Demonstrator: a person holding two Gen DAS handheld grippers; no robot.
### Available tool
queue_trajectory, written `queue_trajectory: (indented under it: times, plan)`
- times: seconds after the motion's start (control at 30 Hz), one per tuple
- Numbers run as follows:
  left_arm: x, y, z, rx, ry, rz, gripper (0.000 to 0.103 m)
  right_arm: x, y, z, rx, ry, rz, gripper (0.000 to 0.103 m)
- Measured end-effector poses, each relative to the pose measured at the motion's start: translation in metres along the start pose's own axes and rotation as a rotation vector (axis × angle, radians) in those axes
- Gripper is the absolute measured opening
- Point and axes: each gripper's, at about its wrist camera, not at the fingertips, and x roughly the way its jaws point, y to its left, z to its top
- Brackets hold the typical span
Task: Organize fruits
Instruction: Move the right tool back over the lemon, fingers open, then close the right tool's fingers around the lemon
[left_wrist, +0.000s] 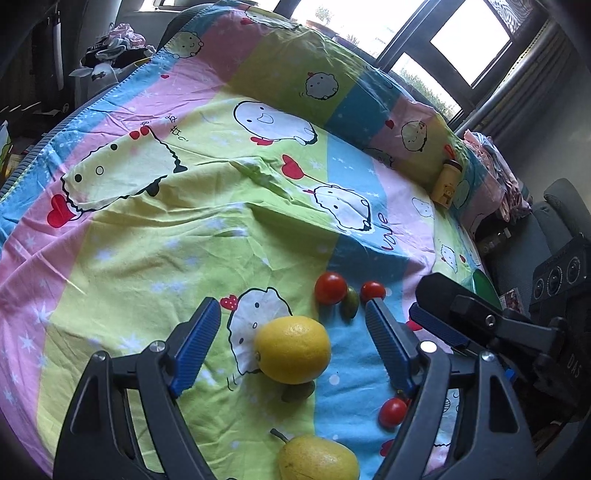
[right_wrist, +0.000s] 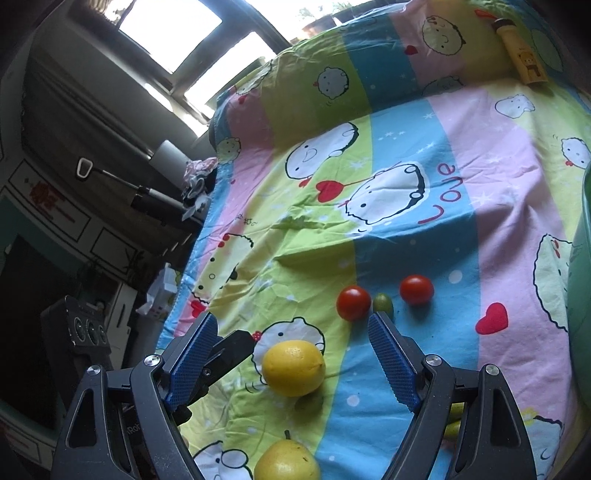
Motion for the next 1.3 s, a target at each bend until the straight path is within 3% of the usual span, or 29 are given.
queue_trajectory:
  times: [0.4,0.77,1.3]
  plan:
    - [0.007,0.001,-0.001,0.002,0.046,0.002,0.074,0.02,-0.002,0.001,0.035,0.063,0.033,0.081]
    - [0.016,0.002,-0.003,-0.017,0.094,-0.008,0.064,0.039,-0.01,0.004,0.104,0.146,0.105,0.059]
    - [0.018,-0.003,-0.014,0.001,0.217,-0.019,0.064,0.049,-0.021,-0.014,0.196,0.276,0.118,0.058]
